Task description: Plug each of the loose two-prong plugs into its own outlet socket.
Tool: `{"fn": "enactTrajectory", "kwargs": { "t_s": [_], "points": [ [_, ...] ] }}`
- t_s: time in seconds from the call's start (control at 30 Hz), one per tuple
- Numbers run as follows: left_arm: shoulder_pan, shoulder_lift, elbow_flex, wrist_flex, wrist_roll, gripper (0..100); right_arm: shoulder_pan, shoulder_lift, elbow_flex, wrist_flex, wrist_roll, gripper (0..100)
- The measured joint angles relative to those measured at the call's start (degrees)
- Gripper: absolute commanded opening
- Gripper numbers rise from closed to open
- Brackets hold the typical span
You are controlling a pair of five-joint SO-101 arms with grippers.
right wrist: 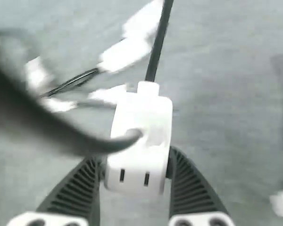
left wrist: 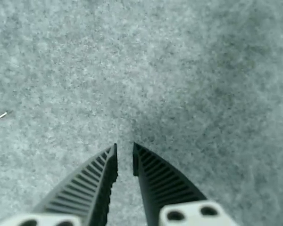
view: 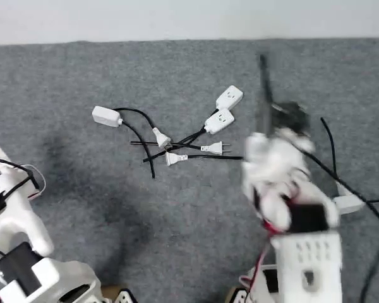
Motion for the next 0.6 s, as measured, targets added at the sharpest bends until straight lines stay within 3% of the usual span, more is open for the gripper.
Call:
{"fn": "enactTrajectory", "kwargs": {
  "t_s": [0.27, 0.6],
  "points": [
    [4.4, -4.6, 1.0, 6.7, 0.0, 5, 26.4, -0.9, 11.3, -5.1, 9.8, 0.8],
    [18.9, -21.5, 6.3, 8.5, 4.2, 6, 46.6, 19.1, 12.0, -18.9, 13.0, 0.8]
  ]
}}
